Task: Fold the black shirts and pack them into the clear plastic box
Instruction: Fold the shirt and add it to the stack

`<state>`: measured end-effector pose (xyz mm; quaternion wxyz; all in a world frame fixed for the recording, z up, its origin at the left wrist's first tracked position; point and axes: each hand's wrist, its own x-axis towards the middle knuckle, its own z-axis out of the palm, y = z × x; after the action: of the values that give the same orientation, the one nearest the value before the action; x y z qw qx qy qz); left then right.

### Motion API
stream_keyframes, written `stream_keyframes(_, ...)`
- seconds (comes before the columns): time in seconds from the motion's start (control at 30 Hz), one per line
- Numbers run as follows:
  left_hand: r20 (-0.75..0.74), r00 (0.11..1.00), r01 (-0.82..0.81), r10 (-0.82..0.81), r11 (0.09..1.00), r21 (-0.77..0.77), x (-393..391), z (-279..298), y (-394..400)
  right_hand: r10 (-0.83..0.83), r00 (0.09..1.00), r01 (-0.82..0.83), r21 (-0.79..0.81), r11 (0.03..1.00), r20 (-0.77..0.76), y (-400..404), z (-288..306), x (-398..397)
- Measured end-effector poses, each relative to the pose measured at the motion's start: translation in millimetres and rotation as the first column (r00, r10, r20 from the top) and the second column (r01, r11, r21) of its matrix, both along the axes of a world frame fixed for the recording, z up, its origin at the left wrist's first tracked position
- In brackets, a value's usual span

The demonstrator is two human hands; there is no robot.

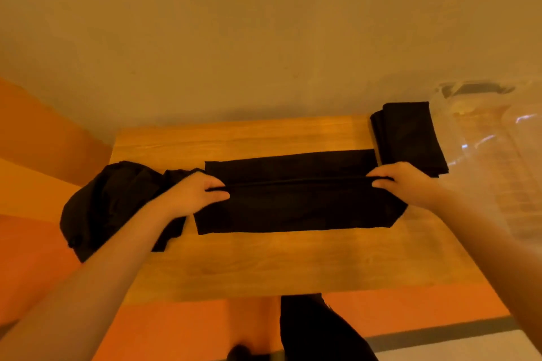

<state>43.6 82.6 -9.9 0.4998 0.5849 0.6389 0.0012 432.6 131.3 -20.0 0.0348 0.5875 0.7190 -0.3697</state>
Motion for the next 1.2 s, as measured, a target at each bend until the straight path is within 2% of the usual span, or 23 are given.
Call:
stream_keyframes(0.17,-0.103,0.986,-0.130,0.130,0.991,0.011,-13.0,-19.5,51.1,0.073,0.992,-0.070,-0.028,0.997,0.099,65.3,-19.8,-11.7)
stream_keyframes(0.27,-0.225,0.939,-0.236,0.260,0.963,0.132,-13.5,-48.2,63.6,0.003,0.982,0.001,-0.022,1.000,0.187,88.8,-39.2,-20.0)
stream_keyframes(0.3,-0.279,0.899,-0.278,0.337,0.933,0.229,-12.4,-57.5,62.0,-0.042,0.972,0.038,0.020,0.999,0.233,91.1,-43.4,-23.4)
stream_keyframes(0.37,-0.362,0.799,-0.270,0.479,0.825,0.495,-2.4,-67.0,48.2,-0.128,0.948,0.036,0.300,0.953,0.290,82.8,-50.2,-30.9)
stream_keyframes(0.4,-0.382,0.780,-0.184,0.495,0.765,0.617,6.4,-71.5,38.1,-0.133,0.948,-0.007,0.438,0.899,0.289,73.1,-54.0,-36.0)
stream_keyframes(0.47,-0.392,0.822,-0.002,0.414,0.690,0.724,38.1,-78.0,15.7,-0.035,0.960,-0.116,0.508,0.853,0.278,46.1,-64.8,-51.0)
stream_keyframes(0.5,-0.416,0.853,0.084,0.314,0.705,0.704,56.2,-84.8,3.9,0.048,0.962,-0.181,0.495,0.850,0.269,31.2,-73.7,-57.8)
stream_keyframes(0.57,-0.476,0.867,0.187,0.148,0.789,0.585,86.6,-99.4,-11.2,0.179,0.941,-0.290,0.408,0.866,0.288,12.8,-95.3,-63.2)
stream_keyframes(0.63,-0.544,0.831,0.182,0.119,0.865,0.467,95.3,-116.3,-12.6,0.183,0.918,-0.302,0.322,0.897,0.351,11.6,-110.7,-52.2)
stream_keyframes(0.7,-0.562,0.810,0.095,0.168,0.908,0.408,86.3,-128.2,-6.4,0.123,0.922,-0.241,0.295,0.924,0.368,19.4,-119.1,-35.9)
stream_keyframes(0.83,-0.596,0.788,0.129,0.155,0.905,0.406,70.0,-139.6,0.7,0.080,0.929,-0.189,0.279,0.942,0.360,28.0,-124.9,-24.7)
stream_keyframes(1.0,-0.625,0.770,0.167,0.127,0.906,0.390,68.1,-138.3,6.4,-0.033,0.940,-0.087,0.332,0.939,0.339,14.8,-126.8,-27.4)
stream_keyframes(1.2,-0.652,0.755,0.364,-0.070,0.872,0.328,60.9,-136.3,30.0,-0.170,0.924,0.059,0.312,0.948,0.342,-26.6,-121.0,-34.7)
